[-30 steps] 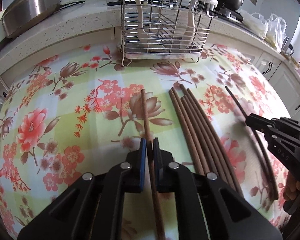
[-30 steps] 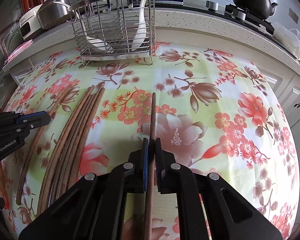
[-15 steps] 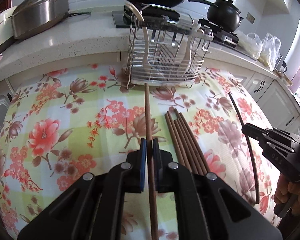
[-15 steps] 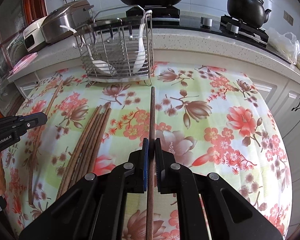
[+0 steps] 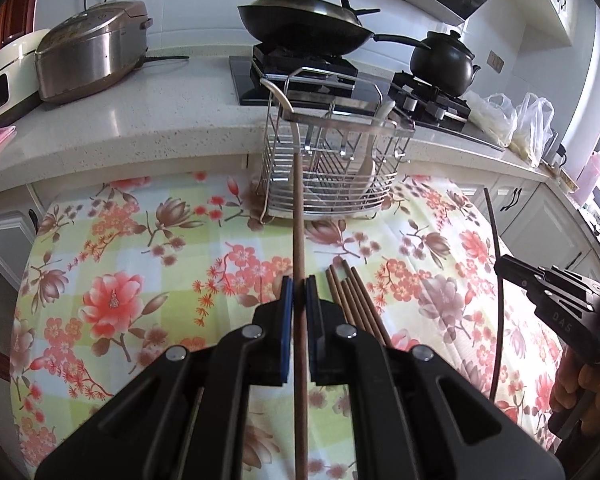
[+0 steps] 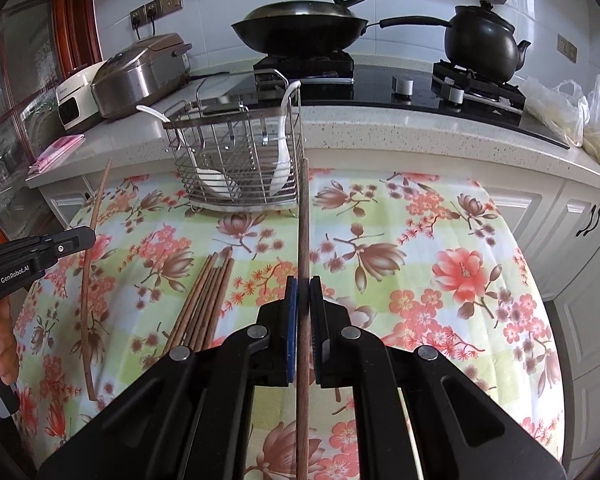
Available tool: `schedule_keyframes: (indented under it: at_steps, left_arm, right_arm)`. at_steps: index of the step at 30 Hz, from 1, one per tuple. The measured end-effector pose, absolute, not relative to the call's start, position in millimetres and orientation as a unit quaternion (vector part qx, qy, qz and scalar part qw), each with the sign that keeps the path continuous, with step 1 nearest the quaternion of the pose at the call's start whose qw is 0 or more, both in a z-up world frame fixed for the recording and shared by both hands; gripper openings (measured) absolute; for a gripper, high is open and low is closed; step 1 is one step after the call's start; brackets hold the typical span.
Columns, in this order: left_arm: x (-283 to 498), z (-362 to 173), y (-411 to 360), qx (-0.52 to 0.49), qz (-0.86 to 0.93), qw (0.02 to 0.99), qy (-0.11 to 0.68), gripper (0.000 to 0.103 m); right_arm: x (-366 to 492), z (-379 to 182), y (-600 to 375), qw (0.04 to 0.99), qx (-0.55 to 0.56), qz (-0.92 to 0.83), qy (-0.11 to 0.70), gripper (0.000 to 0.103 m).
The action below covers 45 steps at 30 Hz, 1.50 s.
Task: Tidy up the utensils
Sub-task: 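Lift the chopsticks upright with both tools and carry them to the wire rack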
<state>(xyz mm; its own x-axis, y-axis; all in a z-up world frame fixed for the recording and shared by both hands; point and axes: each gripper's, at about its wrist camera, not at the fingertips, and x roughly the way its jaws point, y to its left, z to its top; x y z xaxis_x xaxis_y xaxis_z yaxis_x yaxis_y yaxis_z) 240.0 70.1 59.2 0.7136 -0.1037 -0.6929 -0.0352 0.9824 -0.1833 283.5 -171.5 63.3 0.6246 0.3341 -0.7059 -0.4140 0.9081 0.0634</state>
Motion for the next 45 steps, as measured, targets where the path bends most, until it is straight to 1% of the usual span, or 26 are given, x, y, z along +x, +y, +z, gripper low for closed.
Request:
schedule_keyframes:
  at_steps: [18, 45]
  left_arm:
    - [228.1, 95.5, 80.8, -0.095, -0.011, 0.935, 0.340, 0.006]
    - [223.2, 116.0, 81.6, -0.094, -0.016, 0.942, 0.321, 0.006]
  right_arm:
    - [273.5, 101.7, -176.2, 0.912, -0.043, 0.216, 0.345, 0.007]
    - [266.9, 119.6, -175.6, 0.920, -0.039, 0.217, 0.324, 0.007]
